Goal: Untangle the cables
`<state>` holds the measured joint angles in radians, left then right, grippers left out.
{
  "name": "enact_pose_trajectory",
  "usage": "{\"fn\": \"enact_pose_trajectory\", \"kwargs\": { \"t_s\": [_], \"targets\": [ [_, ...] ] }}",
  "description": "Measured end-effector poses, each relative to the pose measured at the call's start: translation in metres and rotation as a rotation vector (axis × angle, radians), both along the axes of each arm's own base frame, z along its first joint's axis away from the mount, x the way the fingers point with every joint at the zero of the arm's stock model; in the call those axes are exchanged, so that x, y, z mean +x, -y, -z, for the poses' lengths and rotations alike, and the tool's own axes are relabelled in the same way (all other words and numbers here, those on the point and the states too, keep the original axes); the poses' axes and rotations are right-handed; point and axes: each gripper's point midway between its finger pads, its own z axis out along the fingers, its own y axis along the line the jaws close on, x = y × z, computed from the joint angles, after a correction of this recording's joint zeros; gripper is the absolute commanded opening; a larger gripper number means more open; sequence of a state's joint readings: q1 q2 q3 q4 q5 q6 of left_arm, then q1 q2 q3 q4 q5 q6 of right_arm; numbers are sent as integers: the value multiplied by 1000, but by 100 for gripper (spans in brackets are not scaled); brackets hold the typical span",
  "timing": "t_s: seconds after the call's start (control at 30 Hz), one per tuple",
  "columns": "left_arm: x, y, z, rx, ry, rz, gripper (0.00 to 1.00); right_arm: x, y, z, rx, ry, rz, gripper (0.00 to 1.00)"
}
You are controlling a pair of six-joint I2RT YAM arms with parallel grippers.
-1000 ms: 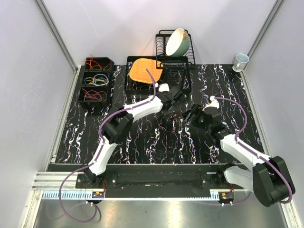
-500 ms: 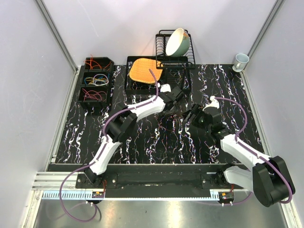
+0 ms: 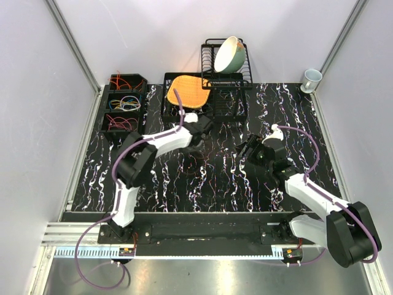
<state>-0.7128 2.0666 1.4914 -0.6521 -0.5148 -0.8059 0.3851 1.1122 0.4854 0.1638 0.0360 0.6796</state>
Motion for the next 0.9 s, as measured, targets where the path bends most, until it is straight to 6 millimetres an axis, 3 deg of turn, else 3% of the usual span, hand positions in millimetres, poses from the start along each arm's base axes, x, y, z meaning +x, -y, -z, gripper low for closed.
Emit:
{"fn": "enact_pose_trajectory", "kwargs": {
  "t_s": [0.07, 0.17, 0.37, 0.5, 0.9],
  "targets": [
    [2, -19, -6, 27, -2, -1, 64, 0, 0, 0, -1, -1, -1, 84],
    [10, -33, -22, 33, 21, 5, 72, 0, 0, 2, -2, -6, -1, 84],
    [4, -14, -47, -1, 66, 63, 75, 0, -1, 6, -5, -15, -3, 84],
    [-1, -8, -46, -7, 61, 79, 74, 0, -1, 6, -5, -16, -3, 85],
    [-15, -23, -24, 18, 8, 51, 73, 0, -1, 9, -8, -24, -3, 85]
  ]
}}
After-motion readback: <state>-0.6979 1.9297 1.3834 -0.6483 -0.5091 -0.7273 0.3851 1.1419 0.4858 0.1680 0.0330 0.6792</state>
